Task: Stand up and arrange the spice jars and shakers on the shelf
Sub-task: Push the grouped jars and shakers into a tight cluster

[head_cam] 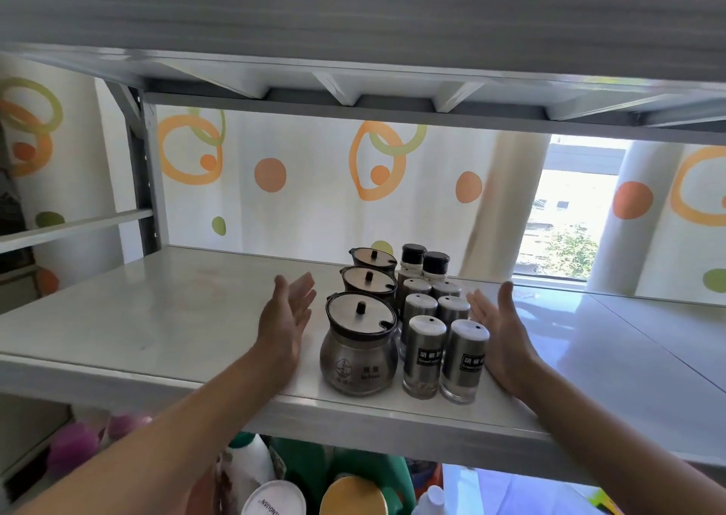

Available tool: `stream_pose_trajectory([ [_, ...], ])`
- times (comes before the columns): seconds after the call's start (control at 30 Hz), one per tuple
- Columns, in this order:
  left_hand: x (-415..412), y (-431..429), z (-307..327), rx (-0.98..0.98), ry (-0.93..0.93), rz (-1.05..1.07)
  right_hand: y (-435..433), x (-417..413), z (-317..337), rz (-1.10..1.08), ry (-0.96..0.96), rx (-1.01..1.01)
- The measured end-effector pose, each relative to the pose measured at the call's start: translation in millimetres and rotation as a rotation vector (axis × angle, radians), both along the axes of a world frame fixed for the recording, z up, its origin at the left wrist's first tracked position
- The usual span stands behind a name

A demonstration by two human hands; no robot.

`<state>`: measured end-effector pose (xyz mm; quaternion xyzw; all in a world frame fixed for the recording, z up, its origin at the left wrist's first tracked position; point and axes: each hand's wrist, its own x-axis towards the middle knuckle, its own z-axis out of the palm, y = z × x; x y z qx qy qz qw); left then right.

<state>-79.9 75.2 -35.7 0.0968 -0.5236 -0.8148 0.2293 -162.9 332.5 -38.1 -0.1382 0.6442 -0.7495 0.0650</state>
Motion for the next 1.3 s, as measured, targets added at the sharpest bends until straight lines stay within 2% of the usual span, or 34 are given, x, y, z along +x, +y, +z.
stream_pose_trajectory([
  [0.13,24,28,-4,-0.053,0.007,-0.036,-3,21,1,0.01,-0.03,0.002],
  [0.23,26,46,-1,-0.012,-0.038,-0.119,-7,33,8,0.032,-0.06,-0.024],
  [0.5,26,52,1,-0.047,-0.097,-0.028,-24,37,7,0.191,-0.049,-0.215],
  [0.73,30,58,6,-0.078,-0.111,-0.013,-24,40,8,0.192,-0.031,-0.185],
  [0.87,38,42,-1,-0.066,0.011,-0.001,0,37,-1,0.063,0.032,-0.026],
  [0.93,50,22,-4,-0.025,0.096,-0.017,30,35,-7,0.034,0.071,-0.07],
  [1.0,65,1,-2,0.061,0.173,-0.153,66,34,-9,0.12,0.047,-0.235],
  [1.1,80,-11,4,0.003,0.21,-0.545,91,47,-4,0.493,-0.024,-0.339],
  [1.13,81,-9,5,-0.092,0.197,-0.709,90,53,-3,0.578,-0.018,-0.293],
  [1.2,80,4,6,-0.356,0.171,-0.971,82,63,-2,0.63,0.026,-0.064],
  [1.23,77,11,6,-0.468,0.156,-1.038,74,67,-2,0.66,0.012,-0.015],
  [1.3,67,19,5,-0.541,0.122,-1.134,54,76,2,0.725,-0.006,0.051],
])
